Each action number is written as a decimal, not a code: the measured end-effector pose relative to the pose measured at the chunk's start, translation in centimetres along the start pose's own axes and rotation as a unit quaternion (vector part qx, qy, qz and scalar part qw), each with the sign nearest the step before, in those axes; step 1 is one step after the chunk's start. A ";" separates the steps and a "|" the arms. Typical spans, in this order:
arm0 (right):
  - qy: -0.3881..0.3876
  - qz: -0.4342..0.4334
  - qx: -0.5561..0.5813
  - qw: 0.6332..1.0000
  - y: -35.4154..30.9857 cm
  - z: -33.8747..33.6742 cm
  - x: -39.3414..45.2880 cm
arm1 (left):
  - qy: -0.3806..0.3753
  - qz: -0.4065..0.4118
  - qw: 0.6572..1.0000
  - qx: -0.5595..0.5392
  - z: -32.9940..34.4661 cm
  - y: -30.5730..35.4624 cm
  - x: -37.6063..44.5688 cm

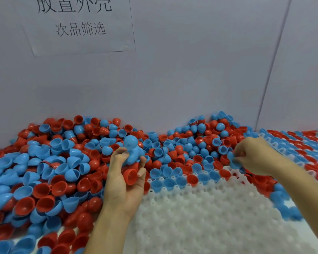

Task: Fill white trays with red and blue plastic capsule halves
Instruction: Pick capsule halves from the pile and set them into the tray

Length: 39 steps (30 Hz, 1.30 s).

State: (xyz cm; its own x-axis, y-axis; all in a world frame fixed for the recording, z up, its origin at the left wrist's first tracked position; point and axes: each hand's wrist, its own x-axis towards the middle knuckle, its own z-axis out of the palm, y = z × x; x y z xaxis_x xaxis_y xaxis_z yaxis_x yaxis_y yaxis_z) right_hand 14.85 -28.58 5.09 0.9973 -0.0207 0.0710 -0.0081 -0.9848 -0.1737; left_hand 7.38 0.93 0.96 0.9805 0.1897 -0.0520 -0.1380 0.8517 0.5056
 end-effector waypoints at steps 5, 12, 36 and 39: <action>-0.045 -0.038 -0.134 0.989 -0.3 1.9 0.4 | 0.004 -0.001 1.000 0.008 0.0 -0.1 -0.1; -0.046 -0.058 -0.174 0.982 0.1 2.8 0.6 | 0.001 -0.003 1.000 0.020 -0.1 -0.1 0.0; 0.053 -0.103 -0.006 0.993 -2.2 3.2 0.0 | -0.005 -0.006 1.000 0.021 -0.2 -0.3 0.2; 0.081 -0.126 0.084 0.985 -4.9 2.1 -0.3 | -0.012 -0.009 0.999 0.033 -0.1 -0.3 0.2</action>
State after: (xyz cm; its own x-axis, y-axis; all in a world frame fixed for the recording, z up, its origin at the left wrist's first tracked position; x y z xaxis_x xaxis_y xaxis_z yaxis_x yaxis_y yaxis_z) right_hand 14.77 -23.43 3.84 0.9416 0.1795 0.2850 0.2631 -0.9203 -0.2895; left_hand 7.55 0.75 0.68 0.9857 0.1631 -0.0412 -0.1123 0.8205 0.5605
